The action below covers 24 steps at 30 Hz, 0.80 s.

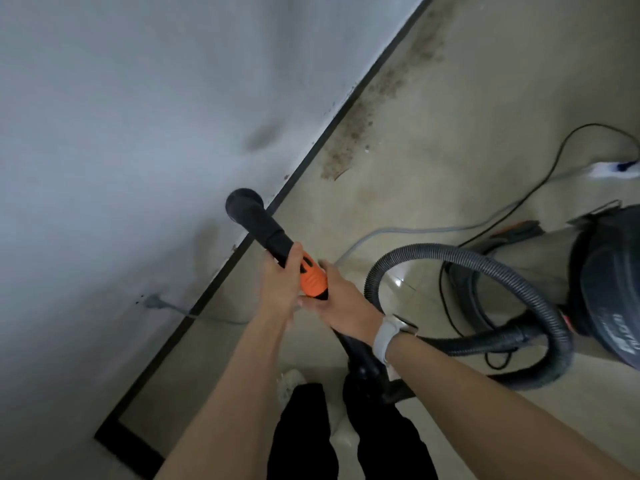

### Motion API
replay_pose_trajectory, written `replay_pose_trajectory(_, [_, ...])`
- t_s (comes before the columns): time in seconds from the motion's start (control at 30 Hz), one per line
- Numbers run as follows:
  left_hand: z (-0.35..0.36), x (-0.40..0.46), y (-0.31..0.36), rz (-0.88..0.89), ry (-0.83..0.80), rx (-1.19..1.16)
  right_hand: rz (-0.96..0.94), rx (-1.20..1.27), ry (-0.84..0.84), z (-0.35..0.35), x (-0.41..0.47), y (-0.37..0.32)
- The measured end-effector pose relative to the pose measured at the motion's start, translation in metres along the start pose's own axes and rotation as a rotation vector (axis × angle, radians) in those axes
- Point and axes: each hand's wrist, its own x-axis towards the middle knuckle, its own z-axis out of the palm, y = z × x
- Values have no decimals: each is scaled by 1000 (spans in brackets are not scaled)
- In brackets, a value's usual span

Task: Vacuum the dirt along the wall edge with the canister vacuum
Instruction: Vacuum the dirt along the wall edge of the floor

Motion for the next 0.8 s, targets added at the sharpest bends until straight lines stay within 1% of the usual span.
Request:
replay_pose_trajectory(0.07, [-2, -19, 33, 64, 22, -38, 27, 52, -3, -18, -27, -21])
replay_pose_trajectory(0.13, [-8, -37, 69, 85, 30, -117, 40, 28, 1, -36, -57, -38])
replay_pose_trajectory(0.23, [-18, -59, 106, 50, 18, -197, 36, -69, 37, -59, -94, -62])
replay_pose_trajectory(0.37, [-17, -87, 127, -50, -64, -271, -10, -277, 107, -83, -122, -88])
replay_pose_trajectory(0.43, [-11, -93, 140, -106, -117, -317, -18, -333, 143, -97, -129, -99])
replay_pose_trajectory(0.5, [1, -97, 152, -133, -167, -314, -14, -359, 156, -112, -134, -110])
replay_pose_trajectory(0.67, [44, -97, 187, -158, -270, -283, 2, -387, 202, -156, -127, -132])
replay_pose_trajectory(0.8, [84, -81, 218, -167, -323, -265, 11, -407, 195, -211, -109, -139])
